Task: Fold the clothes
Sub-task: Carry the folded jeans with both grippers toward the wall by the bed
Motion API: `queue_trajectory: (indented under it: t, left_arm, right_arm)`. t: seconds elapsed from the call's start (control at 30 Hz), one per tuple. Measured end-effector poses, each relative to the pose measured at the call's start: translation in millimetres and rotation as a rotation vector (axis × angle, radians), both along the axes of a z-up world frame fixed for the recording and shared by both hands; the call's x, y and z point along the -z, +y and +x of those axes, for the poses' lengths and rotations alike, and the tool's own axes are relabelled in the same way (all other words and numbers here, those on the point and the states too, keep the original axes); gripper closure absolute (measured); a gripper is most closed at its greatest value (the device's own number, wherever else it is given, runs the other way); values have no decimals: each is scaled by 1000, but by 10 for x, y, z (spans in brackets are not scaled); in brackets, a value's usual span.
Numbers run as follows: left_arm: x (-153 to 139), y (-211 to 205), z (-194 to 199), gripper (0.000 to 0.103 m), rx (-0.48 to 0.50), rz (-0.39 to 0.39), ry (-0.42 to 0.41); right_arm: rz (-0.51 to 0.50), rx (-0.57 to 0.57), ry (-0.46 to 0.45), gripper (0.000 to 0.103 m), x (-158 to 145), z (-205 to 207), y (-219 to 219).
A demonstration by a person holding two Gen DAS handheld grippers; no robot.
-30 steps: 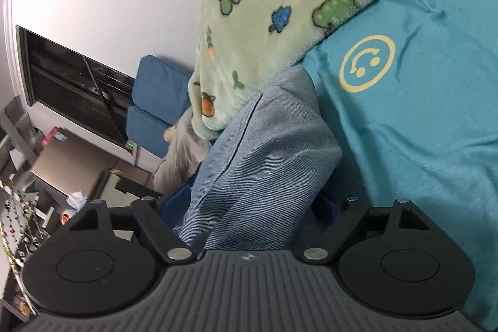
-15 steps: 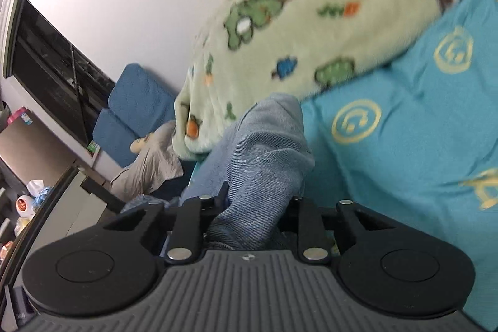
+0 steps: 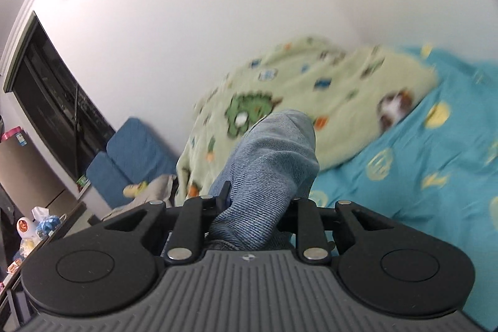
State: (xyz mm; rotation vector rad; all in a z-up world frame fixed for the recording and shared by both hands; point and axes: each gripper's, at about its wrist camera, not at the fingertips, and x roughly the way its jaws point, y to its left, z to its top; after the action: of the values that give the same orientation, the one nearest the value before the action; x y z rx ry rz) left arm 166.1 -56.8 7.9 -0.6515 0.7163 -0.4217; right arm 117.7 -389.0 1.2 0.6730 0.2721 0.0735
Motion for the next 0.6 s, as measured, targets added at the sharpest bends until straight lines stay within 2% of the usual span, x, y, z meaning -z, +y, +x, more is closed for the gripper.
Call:
queue_trajectory:
  t: [0.13, 0.27, 0.43, 0.6]
  left_arm:
    - [-195, -619, -247, 81, 114, 10, -57]
    - [-255, -1357, -463, 81, 244, 12, -106]
    - [-204, -2294, -679, 81, 410, 18, -157]
    - [-33, -3176, -815, 81, 573, 40, -251]
  right_arm:
    - [-22, 78, -41, 80, -258, -595, -453]
    - [-28, 178, -68, 80, -354, -1213, -982]
    - [-52, 310, -82, 80, -288, -1904, -1631]
    - [-118, 443, -70, 80, -86, -2540, -2170]
